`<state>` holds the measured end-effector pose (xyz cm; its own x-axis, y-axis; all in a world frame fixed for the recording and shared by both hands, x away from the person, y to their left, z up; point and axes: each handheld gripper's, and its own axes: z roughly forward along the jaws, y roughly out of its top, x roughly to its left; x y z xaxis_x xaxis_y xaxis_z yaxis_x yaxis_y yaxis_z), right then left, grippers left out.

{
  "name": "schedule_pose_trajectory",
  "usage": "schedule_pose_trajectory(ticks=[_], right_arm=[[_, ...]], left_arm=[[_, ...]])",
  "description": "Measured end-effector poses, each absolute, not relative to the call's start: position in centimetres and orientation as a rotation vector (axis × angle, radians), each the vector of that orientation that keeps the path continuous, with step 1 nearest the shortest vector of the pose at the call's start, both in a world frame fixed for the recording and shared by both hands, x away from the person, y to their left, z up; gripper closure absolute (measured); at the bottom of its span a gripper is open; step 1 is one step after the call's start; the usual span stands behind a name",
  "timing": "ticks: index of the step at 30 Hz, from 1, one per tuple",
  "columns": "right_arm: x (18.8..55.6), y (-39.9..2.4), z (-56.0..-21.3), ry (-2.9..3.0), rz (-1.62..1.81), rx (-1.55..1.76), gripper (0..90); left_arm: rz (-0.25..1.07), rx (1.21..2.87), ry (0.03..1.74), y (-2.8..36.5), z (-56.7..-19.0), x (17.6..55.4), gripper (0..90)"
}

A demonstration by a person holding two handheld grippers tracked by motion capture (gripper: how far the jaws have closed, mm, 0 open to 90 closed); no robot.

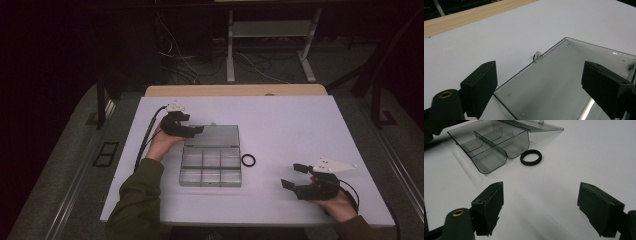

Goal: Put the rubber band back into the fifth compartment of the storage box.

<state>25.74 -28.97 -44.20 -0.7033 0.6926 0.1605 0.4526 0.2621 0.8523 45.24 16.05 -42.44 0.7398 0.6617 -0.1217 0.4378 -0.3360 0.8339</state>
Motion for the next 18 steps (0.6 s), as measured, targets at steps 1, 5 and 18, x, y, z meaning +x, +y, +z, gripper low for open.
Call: schedule_pose_trajectory(ticks=[1, 5, 18], right_arm=[[25.7, -29.0, -44.2, 2.288, 1.415, 1.064, 20.7], [25.7, -29.0, -44.2, 2.289, 1.416, 1.06, 20.6], [25.8, -29.0, -44.2, 2.286, 1.424, 1.064, 20.6]], left_arm=[[0.304, 1.987, 0.848, 16.1, -42.4, 45.0, 9.8], [0.316, 1.995, 0.862, 16.5, -42.3, 44.1, 0.8], [0.303, 1.966, 0.838, 17.4, -41.1, 40.1, 0.0]])
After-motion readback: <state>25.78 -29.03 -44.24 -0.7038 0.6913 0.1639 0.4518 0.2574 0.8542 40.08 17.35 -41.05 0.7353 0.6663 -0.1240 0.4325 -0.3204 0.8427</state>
